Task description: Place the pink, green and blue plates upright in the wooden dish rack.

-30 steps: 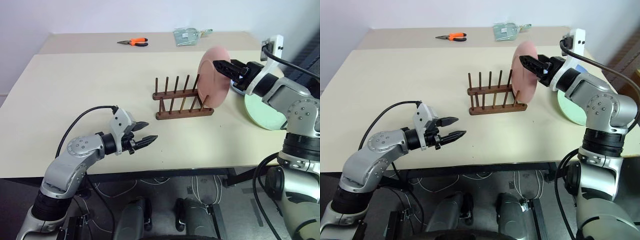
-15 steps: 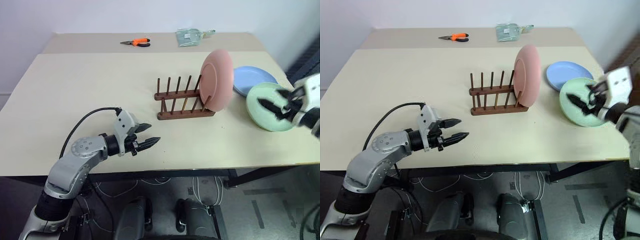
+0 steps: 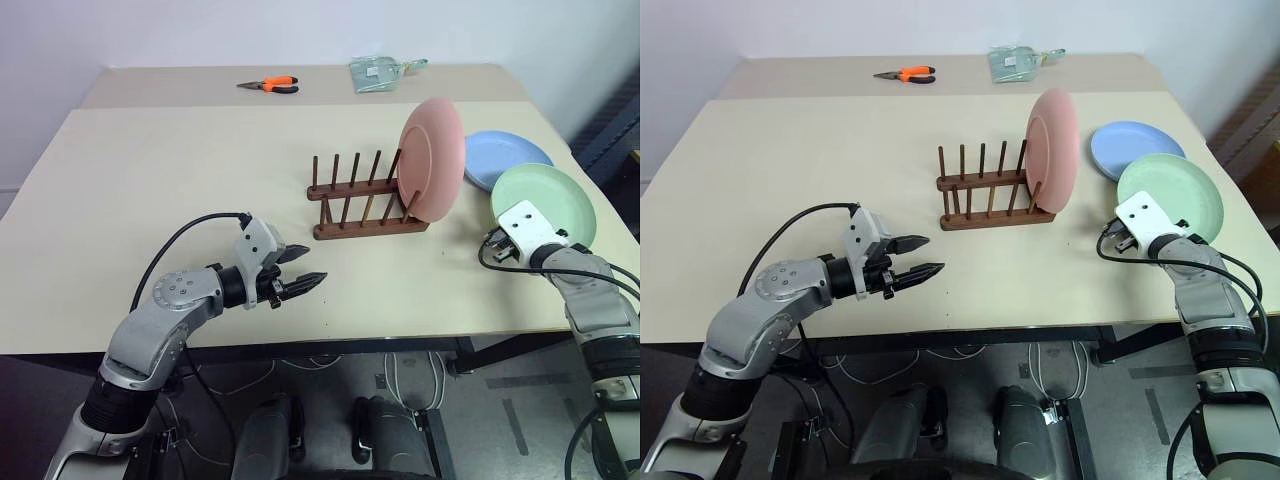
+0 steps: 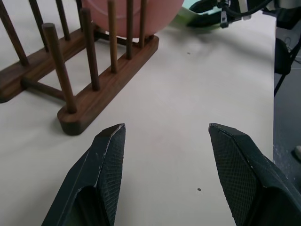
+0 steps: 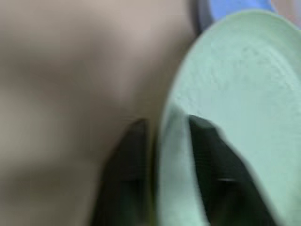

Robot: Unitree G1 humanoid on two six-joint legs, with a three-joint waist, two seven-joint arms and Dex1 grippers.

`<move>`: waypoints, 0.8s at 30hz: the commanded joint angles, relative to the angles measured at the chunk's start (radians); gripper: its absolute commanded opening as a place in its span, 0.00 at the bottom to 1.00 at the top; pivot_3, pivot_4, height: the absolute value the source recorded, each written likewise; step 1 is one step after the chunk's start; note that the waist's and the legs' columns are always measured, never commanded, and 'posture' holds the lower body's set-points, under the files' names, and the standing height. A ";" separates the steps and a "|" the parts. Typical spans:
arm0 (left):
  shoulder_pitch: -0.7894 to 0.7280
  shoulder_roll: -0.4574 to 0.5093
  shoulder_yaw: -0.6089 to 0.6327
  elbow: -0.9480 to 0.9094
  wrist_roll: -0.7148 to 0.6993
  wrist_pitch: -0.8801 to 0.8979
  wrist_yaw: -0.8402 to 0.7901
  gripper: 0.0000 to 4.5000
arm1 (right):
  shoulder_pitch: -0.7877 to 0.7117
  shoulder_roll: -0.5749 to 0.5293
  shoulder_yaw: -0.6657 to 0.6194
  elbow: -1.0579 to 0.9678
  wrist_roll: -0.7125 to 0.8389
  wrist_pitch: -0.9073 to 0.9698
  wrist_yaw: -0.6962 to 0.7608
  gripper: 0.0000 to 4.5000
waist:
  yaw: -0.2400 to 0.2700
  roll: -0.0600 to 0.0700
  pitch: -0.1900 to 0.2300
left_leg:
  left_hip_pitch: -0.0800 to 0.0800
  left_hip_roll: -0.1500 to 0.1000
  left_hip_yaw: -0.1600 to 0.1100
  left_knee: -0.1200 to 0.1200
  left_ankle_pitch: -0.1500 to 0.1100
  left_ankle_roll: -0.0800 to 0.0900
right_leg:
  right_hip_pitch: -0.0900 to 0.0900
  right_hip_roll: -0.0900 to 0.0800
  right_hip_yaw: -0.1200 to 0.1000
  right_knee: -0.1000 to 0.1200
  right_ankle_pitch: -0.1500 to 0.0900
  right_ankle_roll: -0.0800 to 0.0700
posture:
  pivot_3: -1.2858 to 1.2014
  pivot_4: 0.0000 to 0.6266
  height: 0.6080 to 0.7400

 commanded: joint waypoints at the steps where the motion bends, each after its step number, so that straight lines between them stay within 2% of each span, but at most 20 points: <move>1: 0.007 0.005 0.023 -0.036 0.000 -0.017 0.007 0.64 | 0.006 -0.038 -0.052 -0.079 -0.014 -0.026 -0.002 0.02 | -0.001 0.000 0.000 | 0.000 0.000 0.000 0.000 0.000 0.000 | 0.000 0.000 0.000 0.000 0.000 0.000 | 0.52 0.24 1.00; 6: 0.016 0.015 0.034 -0.040 -0.009 -0.013 0.006 0.64 | -0.011 -0.105 -0.205 -0.302 0.096 0.015 0.078 0.02 | 0.001 0.003 0.002 | 0.000 0.000 0.000 0.000 0.000 0.000 | 0.000 0.000 0.000 0.000 0.000 0.000 | 0.52 0.24 1.00; 8: 0.018 0.021 0.036 -0.028 -0.007 -0.019 -0.002 0.64 | -0.116 -0.106 -0.283 -0.339 0.178 0.051 0.073 0.02 | -0.002 0.004 0.002 | 0.000 0.000 0.000 0.001 0.000 0.000 | 0.000 0.000 0.000 0.000 0.000 0.000 | 0.52 0.24 1.00; 11: 0.010 0.024 0.032 -0.006 0.001 -0.029 -0.013 0.64 | -0.301 -0.043 -0.383 -0.457 0.470 0.218 0.126 0.02 | -0.004 0.007 0.004 | 0.000 0.000 0.000 0.001 0.000 -0.001 | -0.001 0.000 0.001 0.001 0.000 0.000 | 0.52 0.24 1.00; 14: -0.007 0.018 0.036 0.013 0.003 -0.033 -0.017 0.64 | -0.406 0.027 -0.432 -0.600 0.801 0.424 0.177 0.02 | 0.000 0.005 0.003 | 0.000 0.002 -0.002 0.000 0.001 -0.001 | -0.001 0.001 -0.001 0.001 -0.001 -0.002 | 0.52 0.24 1.00; 16: -0.013 0.016 0.034 0.020 0.004 -0.037 -0.019 0.64 | -0.457 0.084 -0.433 -0.663 1.045 0.576 0.139 0.02 | 0.001 0.005 0.003 | 0.000 0.002 -0.003 -0.001 0.001 -0.001 | 0.000 0.000 -0.002 0.000 -0.001 -0.002 | 0.52 0.24 1.00; 18: -0.013 0.015 0.031 0.024 0.006 -0.042 -0.019 0.64 | -0.472 0.150 -0.390 -0.721 1.213 0.669 0.099 0.02 | 0.002 0.005 0.003 | 0.000 0.001 -0.003 0.001 0.000 0.000 | 0.001 -0.001 -0.002 0.000 -0.001 -0.002 | 0.52 0.24 1.00; 21: -0.008 0.013 0.029 0.022 0.009 -0.047 -0.015 0.64 | -0.477 0.253 -0.338 -0.702 1.326 0.742 -0.029 0.02 | 0.000 0.005 0.003 | -0.001 0.001 -0.003 0.001 -0.001 0.001 | 0.000 -0.002 -0.002 0.000 0.000 -0.002 | 0.52 0.24 1.00; 24: 0.001 0.008 0.032 0.011 0.008 -0.044 -0.007 0.64 | -0.493 0.332 -0.331 -0.581 1.374 0.784 -0.191 0.02 | 0.001 0.005 0.003 | -0.001 0.001 -0.003 0.001 -0.001 0.001 | 0.000 -0.002 -0.002 0.001 0.000 -0.002 | 0.52 0.24 1.00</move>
